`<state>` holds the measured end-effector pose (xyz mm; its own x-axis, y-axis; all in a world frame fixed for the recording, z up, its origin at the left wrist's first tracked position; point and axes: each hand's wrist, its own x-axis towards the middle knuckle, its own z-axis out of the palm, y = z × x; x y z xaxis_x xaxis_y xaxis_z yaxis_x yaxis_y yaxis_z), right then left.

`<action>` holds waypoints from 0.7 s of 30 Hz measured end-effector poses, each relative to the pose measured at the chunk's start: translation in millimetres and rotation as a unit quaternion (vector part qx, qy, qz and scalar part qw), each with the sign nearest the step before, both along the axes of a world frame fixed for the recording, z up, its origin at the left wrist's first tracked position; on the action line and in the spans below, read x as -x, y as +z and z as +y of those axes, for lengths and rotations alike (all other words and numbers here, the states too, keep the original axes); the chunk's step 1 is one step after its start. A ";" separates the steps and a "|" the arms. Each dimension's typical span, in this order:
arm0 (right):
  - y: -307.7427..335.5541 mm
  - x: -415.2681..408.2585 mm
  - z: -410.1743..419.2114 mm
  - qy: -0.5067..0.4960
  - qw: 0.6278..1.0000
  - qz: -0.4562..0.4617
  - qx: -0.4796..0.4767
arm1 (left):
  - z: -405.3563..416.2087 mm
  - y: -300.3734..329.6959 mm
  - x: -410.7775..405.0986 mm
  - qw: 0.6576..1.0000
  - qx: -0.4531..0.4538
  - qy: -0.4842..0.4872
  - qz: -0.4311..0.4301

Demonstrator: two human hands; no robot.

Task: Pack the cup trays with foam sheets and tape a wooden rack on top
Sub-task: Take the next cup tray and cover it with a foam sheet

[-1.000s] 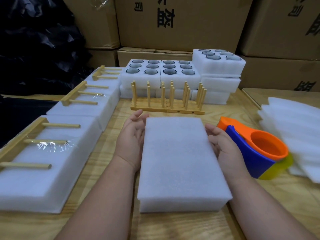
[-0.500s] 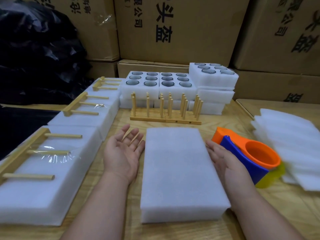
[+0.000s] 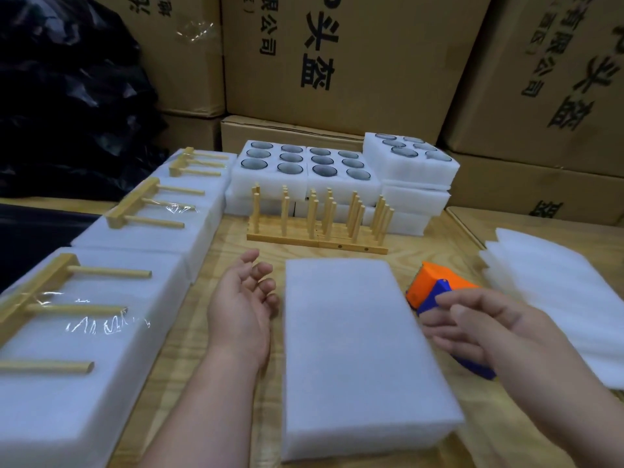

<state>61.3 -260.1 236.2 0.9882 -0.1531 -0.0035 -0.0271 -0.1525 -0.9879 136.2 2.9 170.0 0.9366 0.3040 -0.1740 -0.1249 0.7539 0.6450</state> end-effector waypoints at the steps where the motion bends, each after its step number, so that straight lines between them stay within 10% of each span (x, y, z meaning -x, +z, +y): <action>1: 5.5 -4.6 1.7 0.005 0.999 -0.019 0.025 | -1.1 0.2 0.4 1.000 0.000 -0.003 -0.001; 21: 5.2 -95.2 43.4 0.187 0.876 -0.050 0.442 | -15.7 -0.3 8.1 0.975 -0.202 -0.094 -0.011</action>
<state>156.5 -216.6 241.4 0.9583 0.2824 0.0432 0.2684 -0.8386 -0.4740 128.1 -12.7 169.7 0.9846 0.1661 -0.0552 -0.0259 0.4499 0.8927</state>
